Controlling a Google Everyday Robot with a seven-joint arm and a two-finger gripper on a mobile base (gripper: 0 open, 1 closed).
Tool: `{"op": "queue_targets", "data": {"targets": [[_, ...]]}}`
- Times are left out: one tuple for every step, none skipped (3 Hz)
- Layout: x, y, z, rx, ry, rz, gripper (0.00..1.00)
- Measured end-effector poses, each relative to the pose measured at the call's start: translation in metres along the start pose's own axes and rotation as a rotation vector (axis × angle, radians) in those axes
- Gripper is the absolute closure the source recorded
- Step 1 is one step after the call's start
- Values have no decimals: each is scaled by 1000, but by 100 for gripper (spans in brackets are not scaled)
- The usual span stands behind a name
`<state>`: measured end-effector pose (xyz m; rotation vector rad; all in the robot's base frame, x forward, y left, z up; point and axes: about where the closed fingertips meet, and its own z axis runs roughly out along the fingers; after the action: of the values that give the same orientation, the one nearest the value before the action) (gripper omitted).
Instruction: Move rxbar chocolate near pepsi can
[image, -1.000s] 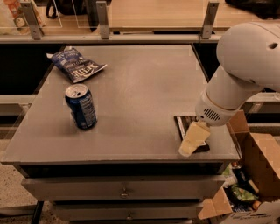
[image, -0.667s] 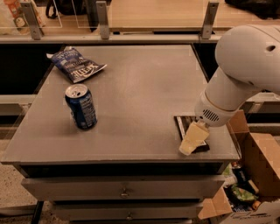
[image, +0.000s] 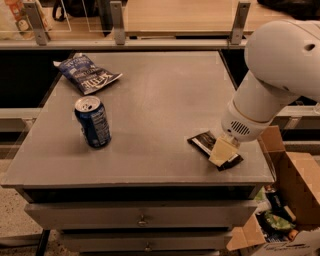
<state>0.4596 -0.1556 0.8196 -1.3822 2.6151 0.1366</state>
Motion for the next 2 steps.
{"op": "queue_targets", "data": {"targets": [[0, 0, 0, 0, 0, 0, 100], [-4, -4, 1, -6, -4, -6, 100]]}}
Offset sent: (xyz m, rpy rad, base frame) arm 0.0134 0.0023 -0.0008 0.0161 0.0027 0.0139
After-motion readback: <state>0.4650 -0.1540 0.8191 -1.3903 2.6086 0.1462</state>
